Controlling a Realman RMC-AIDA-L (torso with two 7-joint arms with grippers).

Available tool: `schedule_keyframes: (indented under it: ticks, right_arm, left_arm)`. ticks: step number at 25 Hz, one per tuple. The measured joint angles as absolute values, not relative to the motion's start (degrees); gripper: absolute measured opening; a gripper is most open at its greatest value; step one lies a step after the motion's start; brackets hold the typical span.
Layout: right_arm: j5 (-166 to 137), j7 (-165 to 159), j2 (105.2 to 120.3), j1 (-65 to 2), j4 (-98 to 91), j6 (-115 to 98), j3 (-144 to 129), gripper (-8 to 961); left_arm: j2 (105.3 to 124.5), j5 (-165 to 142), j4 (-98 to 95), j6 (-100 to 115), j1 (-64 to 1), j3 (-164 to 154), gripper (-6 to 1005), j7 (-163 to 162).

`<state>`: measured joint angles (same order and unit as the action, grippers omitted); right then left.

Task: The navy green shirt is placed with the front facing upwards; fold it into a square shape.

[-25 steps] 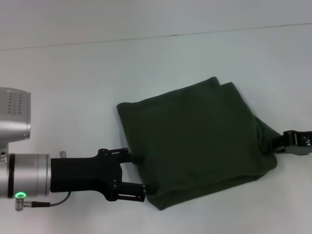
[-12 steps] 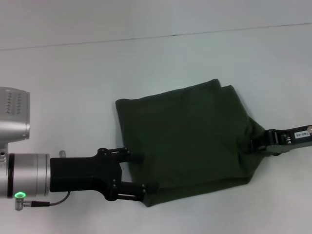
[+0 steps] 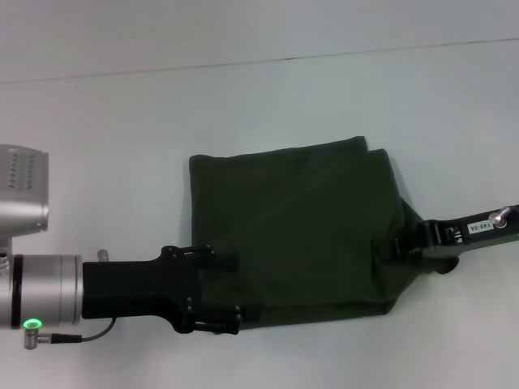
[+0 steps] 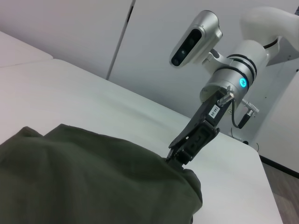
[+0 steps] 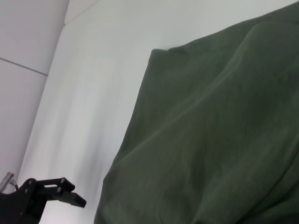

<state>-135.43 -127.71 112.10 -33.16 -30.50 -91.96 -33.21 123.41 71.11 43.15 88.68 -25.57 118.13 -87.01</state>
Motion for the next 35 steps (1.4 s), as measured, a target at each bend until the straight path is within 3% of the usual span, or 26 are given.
schedule_keyframes:
  ticks: [10, 20, 23, 28, 35]
  right_arm:
    - [-135.2, -125.8, 111.38, -32.2, -31.1, -92.3, -32.9, 73]
    - [-131.6, -121.2, 110.88, -27.3, -36.4, -95.8, -25.1, 286]
    - [-128.4, -119.4, 110.59, -26.1, -37.0, -98.1, -23.9, 508]
    - [-127.0, -116.8, 111.58, -26.6, -36.7, -99.1, -24.4, 627]
    - [-128.0, -116.8, 112.8, -29.5, -33.3, -96.4, -25.8, 551]
  left_arm:
    - [123.34, 71.1, 43.2, 88.6, -25.6, 118.3, 902, -87.1]
    - [123.31, 71.3, 43.3, 88.8, -25.7, 119.6, 902, -87.1]
    - [123.31, 71.5, 43.4, 88.7, -25.7, 119.6, 902, -87.1]
    - [123.34, 71.5, 43.8, 88.7, -25.6, 120.9, 902, -87.0]
    - [123.41, 71.6, 44.8, 89.3, -25.4, 121.9, 902, -86.9]
